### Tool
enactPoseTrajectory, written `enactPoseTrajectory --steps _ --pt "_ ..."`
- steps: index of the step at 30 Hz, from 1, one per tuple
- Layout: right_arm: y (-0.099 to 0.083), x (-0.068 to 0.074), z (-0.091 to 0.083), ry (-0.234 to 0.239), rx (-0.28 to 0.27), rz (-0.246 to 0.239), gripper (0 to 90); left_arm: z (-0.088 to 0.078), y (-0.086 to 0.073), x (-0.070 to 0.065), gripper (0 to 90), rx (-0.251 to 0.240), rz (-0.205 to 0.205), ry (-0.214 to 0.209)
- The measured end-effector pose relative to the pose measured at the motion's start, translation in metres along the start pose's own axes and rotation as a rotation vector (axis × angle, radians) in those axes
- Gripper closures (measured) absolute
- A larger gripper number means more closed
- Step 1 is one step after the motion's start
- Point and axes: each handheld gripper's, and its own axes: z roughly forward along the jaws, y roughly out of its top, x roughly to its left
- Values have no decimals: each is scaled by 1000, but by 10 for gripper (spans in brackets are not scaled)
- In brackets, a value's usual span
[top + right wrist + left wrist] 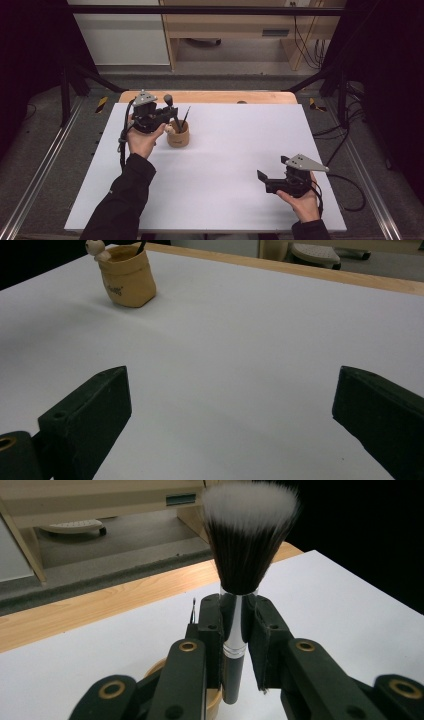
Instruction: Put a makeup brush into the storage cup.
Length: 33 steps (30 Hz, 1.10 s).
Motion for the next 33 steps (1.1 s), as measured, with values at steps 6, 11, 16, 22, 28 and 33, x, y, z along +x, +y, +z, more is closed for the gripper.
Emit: enactPoseTrajectory --steps 6,11,16,22,28,33 --pt "0 0 0 0 0 0 31 6 -1 3 769 3 2 23" --pt "0 0 0 -1 1 -1 31 14 -4 5 769 14 2 40" --pt "0 0 0 1 0 1 31 23 -6 7 769 31 2 52" --pt "0 0 0 1 0 -1 31 30 -10 8 769 47 10 69" --pt "0 1 1 1 2 -2 30 34 -14 10 769 64 10 77" --pt "0 1 1 2 0 -1 31 37 -20 13 769 80 6 78"
